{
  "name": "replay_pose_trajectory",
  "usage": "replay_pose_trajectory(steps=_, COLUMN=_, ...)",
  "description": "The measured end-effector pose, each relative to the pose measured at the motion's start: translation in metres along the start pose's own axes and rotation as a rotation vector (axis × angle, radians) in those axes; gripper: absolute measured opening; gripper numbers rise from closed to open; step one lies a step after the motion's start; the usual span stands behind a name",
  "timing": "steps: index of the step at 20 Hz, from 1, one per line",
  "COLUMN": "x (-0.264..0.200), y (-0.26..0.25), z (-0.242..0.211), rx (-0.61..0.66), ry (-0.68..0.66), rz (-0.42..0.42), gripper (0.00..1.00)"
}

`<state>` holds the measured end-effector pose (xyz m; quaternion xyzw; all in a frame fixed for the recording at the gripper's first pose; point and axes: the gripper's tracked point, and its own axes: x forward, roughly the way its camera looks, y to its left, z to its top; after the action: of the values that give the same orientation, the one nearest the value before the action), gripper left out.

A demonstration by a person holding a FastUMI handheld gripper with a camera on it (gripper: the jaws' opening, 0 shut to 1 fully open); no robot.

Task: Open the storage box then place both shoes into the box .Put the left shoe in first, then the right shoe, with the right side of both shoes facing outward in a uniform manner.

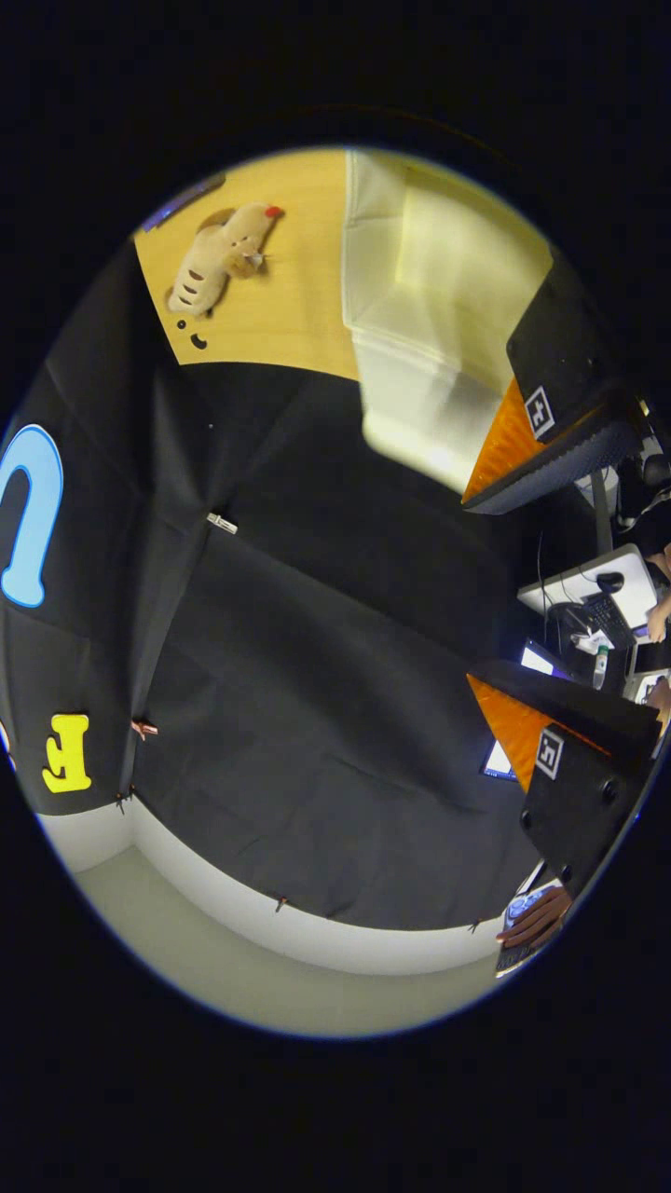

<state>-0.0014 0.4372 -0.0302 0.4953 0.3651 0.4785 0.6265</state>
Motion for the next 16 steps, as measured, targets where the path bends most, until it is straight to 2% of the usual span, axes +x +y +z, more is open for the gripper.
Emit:
replay_pose_trajectory(steps=4, x=-0.037, y=-0.03, z=0.015, rx=-0.147, ry=-0.068, rz=-0.155, gripper=0.96)
replay_pose_trajectory(steps=10, x=-0.136, y=-0.053, z=0.036, rx=-0.251, ry=-0.14, rz=-0.288, gripper=0.96)
replay_pose_trajectory(steps=12, x=-0.174, y=-0.08, z=0.038, rx=-0.316, ry=-0.153, rz=-0.389, gripper=0.96)
replay_pose_trajectory(steps=13, x=-0.202, y=-0.099, z=0.042, rx=-0.332, ry=-0.161, rz=-0.469, gripper=0.96)
replay_pose_trajectory(steps=16, x=-0.264, y=-0.137, z=0.047, rx=-0.324, ry=-0.187, rz=-0.624, gripper=0.97)
